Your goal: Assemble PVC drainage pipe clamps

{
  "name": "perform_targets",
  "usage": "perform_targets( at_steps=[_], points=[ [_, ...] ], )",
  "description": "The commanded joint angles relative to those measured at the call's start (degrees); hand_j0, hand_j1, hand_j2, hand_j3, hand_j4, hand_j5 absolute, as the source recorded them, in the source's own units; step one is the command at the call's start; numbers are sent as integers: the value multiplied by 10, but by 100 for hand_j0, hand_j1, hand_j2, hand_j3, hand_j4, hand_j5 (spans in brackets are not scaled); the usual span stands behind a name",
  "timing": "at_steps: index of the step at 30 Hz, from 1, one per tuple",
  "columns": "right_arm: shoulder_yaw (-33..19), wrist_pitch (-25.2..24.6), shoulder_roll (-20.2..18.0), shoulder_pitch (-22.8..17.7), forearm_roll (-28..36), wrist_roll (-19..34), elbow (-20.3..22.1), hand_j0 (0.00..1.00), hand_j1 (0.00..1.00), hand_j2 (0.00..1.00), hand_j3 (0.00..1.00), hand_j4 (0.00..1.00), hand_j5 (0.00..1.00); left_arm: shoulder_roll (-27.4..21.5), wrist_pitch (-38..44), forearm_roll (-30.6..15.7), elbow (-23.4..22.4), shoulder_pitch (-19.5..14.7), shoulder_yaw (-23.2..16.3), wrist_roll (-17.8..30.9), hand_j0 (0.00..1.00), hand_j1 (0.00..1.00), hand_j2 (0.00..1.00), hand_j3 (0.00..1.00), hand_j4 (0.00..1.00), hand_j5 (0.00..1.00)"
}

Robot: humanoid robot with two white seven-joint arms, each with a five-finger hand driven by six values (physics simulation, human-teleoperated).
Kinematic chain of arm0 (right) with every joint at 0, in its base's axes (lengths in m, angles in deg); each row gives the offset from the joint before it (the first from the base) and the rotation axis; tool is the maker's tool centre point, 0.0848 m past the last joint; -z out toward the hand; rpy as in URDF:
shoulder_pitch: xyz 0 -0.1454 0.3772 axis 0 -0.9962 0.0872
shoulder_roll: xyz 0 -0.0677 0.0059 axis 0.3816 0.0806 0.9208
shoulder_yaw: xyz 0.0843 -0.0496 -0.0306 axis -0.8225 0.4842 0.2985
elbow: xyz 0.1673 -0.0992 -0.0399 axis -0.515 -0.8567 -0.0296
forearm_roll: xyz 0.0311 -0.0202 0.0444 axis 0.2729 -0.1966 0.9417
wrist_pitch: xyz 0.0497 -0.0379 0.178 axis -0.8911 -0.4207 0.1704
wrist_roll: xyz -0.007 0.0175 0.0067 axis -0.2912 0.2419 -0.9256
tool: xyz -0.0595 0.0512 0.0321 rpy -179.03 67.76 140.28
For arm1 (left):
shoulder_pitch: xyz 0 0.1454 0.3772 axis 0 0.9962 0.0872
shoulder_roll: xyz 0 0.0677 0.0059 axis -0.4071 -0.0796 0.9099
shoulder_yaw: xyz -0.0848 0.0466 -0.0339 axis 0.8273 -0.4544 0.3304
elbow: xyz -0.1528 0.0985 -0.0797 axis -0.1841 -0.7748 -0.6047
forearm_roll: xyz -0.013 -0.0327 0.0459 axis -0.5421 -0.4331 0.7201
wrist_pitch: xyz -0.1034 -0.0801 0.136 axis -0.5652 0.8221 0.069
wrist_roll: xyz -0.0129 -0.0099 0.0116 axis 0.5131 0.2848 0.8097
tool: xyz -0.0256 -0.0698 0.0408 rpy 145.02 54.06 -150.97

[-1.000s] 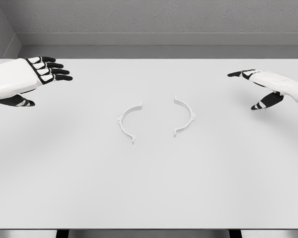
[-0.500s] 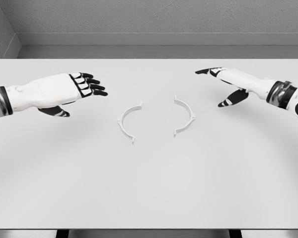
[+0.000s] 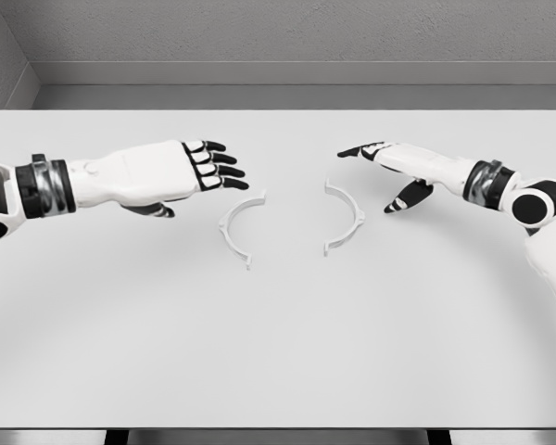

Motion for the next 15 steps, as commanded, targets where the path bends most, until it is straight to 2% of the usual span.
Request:
perform_targets(
  at_steps=[1,4,10,12,15],
  points=[
    [0,-1,12,0,0,10,-2,100,100,100,100,100,100,5,1,-1,0,0,-5,-2,100,100,100,100,100,100],
    [0,-1,25,0,-1,34,-2,100,100,100,100,100,100,34,1,27,-8,1,-6,-2,100,100,100,100,100,100],
    [1,-1,35,0,-1,34,-2,100,100,100,100,100,100,47,1,45,-24,-4,-25,-2,100,100,100,100,100,100],
    [1,-1,35,0,-1,34,-1,100,100,100,100,100,100,46,1,38,-51,-4,-22,-2,100,100,100,100,100,100],
    [1,-1,42,1,-1,34,-1,100,100,100,100,100,100,45,1,13,-56,-3,-30,-6,100,100,100,100,100,100]
  ],
)
